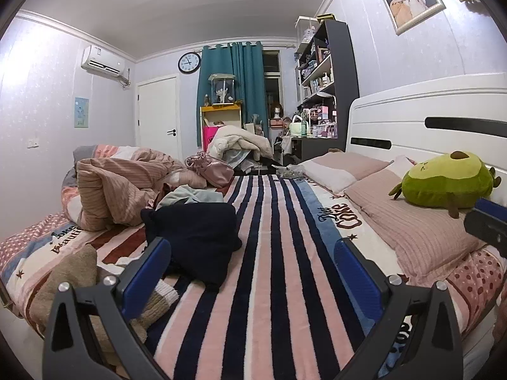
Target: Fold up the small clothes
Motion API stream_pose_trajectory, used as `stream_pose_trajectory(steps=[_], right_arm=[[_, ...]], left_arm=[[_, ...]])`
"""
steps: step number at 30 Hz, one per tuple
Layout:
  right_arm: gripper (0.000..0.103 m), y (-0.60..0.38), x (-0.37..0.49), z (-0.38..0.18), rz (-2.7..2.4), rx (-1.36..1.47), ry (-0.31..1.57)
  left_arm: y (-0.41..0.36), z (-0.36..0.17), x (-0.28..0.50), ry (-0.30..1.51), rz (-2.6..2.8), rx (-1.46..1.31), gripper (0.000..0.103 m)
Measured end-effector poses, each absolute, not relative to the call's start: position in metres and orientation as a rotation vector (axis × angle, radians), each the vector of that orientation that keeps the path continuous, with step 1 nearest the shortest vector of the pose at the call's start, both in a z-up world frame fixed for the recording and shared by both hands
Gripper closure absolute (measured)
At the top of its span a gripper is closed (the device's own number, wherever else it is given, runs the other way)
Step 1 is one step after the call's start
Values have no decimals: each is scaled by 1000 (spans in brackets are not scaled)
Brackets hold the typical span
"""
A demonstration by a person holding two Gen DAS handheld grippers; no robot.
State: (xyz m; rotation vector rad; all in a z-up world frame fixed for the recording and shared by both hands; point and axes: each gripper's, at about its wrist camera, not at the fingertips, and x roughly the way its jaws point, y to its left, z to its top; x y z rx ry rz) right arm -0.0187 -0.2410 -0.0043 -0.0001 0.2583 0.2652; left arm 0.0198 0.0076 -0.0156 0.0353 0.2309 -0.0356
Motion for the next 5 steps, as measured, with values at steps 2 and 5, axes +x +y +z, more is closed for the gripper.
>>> stream_pose_trajectory(steps=[2, 5], right_arm=[[0, -239, -18, -2, 252, -14, 259], [0, -236, -16, -2, 260, -16, 272]], left_arm=[[9, -15, 19, 230, -41, 32, 1], [9, -15, 20, 234, -41, 34, 1]])
